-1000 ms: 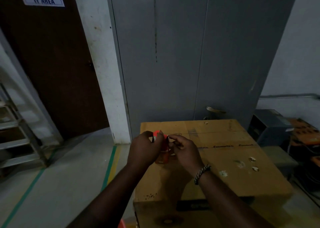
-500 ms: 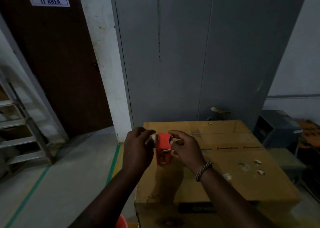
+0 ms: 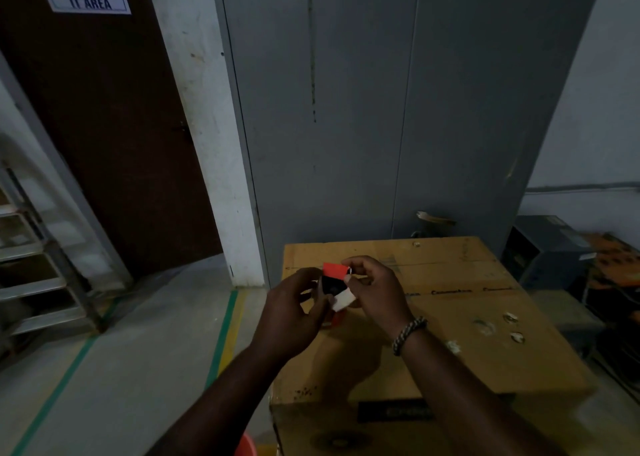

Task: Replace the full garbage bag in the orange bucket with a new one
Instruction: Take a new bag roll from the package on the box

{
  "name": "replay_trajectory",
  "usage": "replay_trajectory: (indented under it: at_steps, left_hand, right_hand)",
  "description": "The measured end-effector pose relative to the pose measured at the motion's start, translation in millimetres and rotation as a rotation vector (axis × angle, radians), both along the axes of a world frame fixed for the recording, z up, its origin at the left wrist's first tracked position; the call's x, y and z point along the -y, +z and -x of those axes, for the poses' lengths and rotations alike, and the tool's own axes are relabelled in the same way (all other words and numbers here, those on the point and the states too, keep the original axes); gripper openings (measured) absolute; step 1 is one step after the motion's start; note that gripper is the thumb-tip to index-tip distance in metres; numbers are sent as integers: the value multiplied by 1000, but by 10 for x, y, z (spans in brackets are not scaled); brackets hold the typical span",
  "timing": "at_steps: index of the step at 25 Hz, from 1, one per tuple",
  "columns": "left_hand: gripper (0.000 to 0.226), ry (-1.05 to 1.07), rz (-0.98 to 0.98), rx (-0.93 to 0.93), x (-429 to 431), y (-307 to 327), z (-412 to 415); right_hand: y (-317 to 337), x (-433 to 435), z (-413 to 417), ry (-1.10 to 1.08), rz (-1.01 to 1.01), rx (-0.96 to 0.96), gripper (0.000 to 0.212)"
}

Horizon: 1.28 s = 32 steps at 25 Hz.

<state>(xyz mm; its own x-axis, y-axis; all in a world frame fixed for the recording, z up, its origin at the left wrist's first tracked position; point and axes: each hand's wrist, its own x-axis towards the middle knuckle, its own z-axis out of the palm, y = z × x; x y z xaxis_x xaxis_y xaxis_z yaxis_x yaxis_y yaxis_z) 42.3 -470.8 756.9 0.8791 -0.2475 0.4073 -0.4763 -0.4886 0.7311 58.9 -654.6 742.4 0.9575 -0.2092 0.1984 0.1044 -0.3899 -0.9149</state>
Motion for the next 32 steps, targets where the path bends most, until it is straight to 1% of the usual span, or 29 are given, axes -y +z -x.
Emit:
replay_trajectory:
  at_steps: [3,5,8,11,13,15,21,24,28,29,32]
  left_hand:
    - [66,-56,33,-117,-18,-31,-30]
    - [73,-65,58,-144,-14,-30,-48]
    - [69,-84,47,-131,-19,-12,-66]
    - [62,-154,-43,-87,-42,-22,-83]
    - [70,-198,-121,-78,-63,-35,-99]
    - [81,-214,-152,-92,-73,-59,-130]
    - [90,-191,-113,-124,-63,-141,-125]
    - [88,-173,-102,-86,-62,-147,-159]
    - [70,-175,-63,-64,-42,-162,-191]
    - [68,-163,-56,-66,-42,-174,-190]
    - [67,-144,-47,-68,-52,-205,-206]
  right_hand:
    - [4,-11,23,-18,16,24,19]
    - [10,-26,38,-42,24,37,15]
    - [34,-42,46,-97,20,37,13]
    - [43,-41,37,-158,7,27,6]
    - [37,-47,36,-165,12,28,7]
    - [32,-57,44,-149,32,57,7]
    - [52,-45,90,-46,152,133,13]
    - [69,-73,143,3,173,123,14]
    - [93,-140,190,93,325,131,13]
    - [115,-159,201,119,353,106,15]
    - [176,-184,219,188,377,-11,35]
